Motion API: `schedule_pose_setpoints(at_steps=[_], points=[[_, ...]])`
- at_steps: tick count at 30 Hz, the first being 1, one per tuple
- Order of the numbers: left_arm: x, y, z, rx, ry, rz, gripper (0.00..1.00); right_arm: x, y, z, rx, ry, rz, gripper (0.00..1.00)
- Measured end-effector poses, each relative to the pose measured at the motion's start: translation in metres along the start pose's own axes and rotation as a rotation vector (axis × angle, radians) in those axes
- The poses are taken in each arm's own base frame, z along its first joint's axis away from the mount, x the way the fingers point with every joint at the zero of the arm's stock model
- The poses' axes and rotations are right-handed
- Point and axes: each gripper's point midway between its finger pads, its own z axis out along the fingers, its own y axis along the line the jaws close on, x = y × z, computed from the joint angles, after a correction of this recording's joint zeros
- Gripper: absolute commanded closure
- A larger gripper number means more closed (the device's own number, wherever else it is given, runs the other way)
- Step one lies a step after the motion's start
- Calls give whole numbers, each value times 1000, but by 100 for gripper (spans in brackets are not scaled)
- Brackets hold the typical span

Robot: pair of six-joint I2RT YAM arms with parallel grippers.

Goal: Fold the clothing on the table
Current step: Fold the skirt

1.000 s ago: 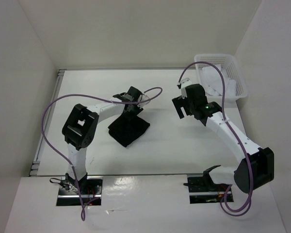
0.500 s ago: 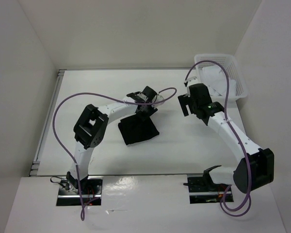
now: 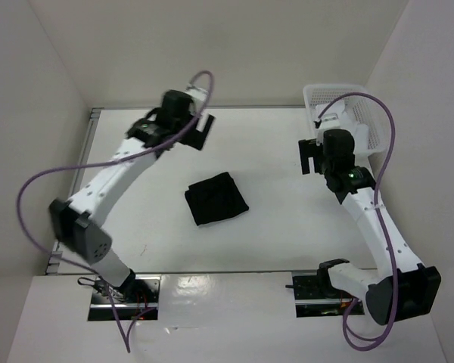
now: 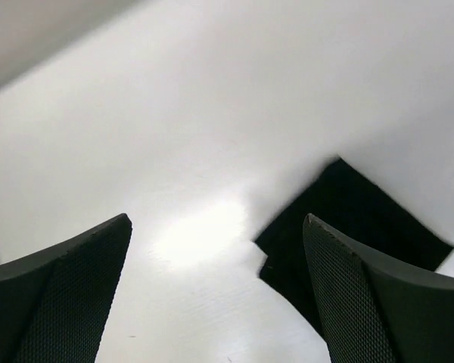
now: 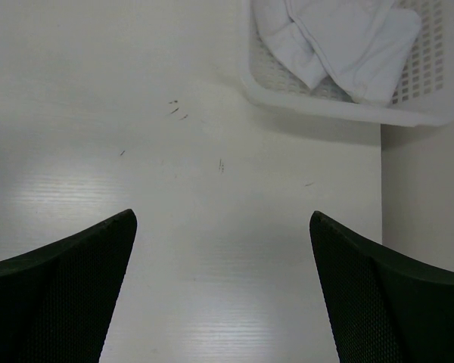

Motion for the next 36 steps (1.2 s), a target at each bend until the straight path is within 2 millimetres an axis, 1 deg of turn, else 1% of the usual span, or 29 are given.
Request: schedule_pose_setpoints(at_steps=[1,2,3,4,5,6,7,9,10,11,13,15,17,18,20,22,24,27,30,36], points=[[-12,25,-26,-46,-63,-49,0,-1,-4,-2,1,-6,16,1],[-17,50,-52,-96,-118,-101,0,-2,-7,-5,-1,-15,32,1],[-20,74,-80,-148,-182,-147,0,-3,-10,-8,-2,-23,47,1],[-16,96,-105,-202,-234,-188,0,-5,-12,-10,-5,-32,59,1],[-6,117,-131,-268,-272,-235,0,-6,-15,-13,-5,-40,73,1],[7,132,-151,-319,-301,-268,0,-7,-16,-15,-8,-48,85,1],[20,140,-168,-354,-329,-292,0,-8,-18,-18,-11,-54,97,1],[46,146,-189,-395,-353,-331,0,-8,-25,-20,-2,-61,127,1],[59,148,-191,-407,-350,-345,0,-7,-31,-20,11,-61,143,1],[71,150,-190,-419,-349,-358,0,-4,-39,-20,20,-60,164,1],[102,154,-177,-437,-294,-386,0,1,-50,-23,39,-53,196,1],[129,157,-164,-442,-219,-414,0,3,-58,-28,49,-64,220,1],[146,162,-152,-441,-156,-442,0,6,-61,-37,51,-80,231,1],[152,165,-150,-442,-137,-456,0,7,-62,-40,58,-87,236,1],[163,175,-151,-465,-114,-488,0,6,-67,-49,75,-107,249,1],[171,185,-156,-496,-107,-519,0,4,-74,-56,102,-127,261,1],[174,191,-162,-516,-115,-536,0,3,-77,-61,118,-147,267,1],[171,190,-173,-527,-154,-534,0,6,-77,-68,129,-163,269,1],[166,189,-183,-536,-194,-527,0,8,-80,-70,145,-169,270,1],[165,190,-185,-546,-201,-525,0,11,-82,-70,165,-162,272,1]])
